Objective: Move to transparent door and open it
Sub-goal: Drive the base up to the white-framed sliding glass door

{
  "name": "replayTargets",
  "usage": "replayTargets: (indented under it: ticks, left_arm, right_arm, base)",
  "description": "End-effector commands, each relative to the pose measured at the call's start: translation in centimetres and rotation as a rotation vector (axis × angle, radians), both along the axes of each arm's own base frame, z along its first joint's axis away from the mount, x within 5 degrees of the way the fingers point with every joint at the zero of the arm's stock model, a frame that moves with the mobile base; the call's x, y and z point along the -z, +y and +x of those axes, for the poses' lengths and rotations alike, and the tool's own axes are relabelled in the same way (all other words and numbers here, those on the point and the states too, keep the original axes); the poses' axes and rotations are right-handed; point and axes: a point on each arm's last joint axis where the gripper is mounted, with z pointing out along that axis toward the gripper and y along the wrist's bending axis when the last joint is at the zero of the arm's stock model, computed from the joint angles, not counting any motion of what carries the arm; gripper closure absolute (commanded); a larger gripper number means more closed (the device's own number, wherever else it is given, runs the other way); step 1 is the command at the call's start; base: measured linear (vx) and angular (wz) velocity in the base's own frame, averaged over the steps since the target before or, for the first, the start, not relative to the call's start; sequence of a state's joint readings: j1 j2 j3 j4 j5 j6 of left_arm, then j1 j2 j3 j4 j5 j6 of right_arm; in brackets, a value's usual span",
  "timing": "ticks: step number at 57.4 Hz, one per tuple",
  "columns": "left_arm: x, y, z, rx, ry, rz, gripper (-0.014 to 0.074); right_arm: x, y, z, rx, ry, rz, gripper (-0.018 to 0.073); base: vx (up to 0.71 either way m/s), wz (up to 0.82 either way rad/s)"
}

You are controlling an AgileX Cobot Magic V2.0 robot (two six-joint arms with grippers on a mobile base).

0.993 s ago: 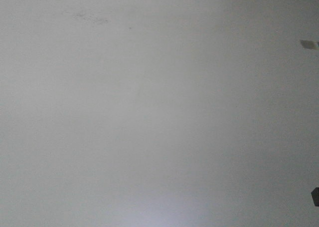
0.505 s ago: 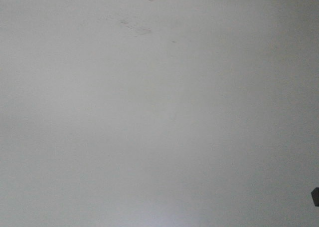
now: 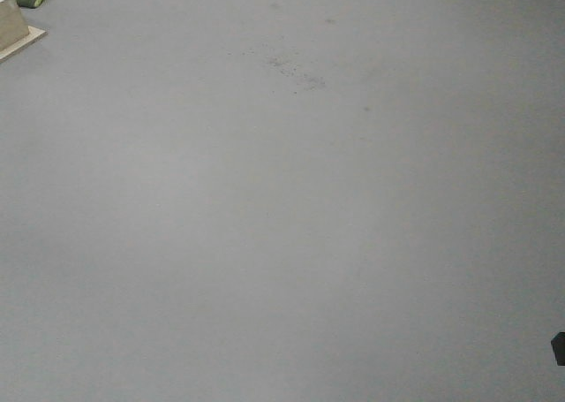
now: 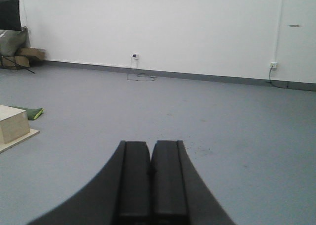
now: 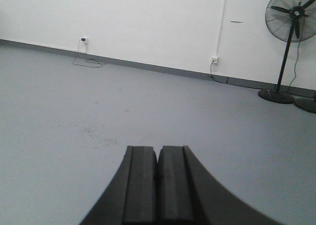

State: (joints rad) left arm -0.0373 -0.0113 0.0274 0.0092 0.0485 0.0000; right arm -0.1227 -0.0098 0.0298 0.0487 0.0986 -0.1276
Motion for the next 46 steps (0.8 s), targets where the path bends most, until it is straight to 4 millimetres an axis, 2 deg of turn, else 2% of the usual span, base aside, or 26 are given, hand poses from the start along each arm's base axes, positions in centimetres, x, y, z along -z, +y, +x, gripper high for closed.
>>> replayTargets:
  ticks: [1,24,46]
  left_arm:
    - [0.25,-0.03,0.07,0.006,-0.054,-0.013,0.0602]
    - [0.25,-0.03,0.07,0.006,-0.054,-0.013,0.0602]
    - [0.25,-0.03,0.07,0.006,-0.054,-0.013,0.0602]
  right_arm:
    - [-0.34,-0.05,-0.04,0.008,-0.077,-0.015,0.0564]
    - [-0.34,-0.05,-0.04,0.008,-0.077,-0.015,0.0564]
    - [-0.34,-0.05,-0.04,0.008,-0.077,-0.015,0.0564]
  base:
    - [0.52,0.22]
    - [0.53,0.26]
    - [0.55,0.45]
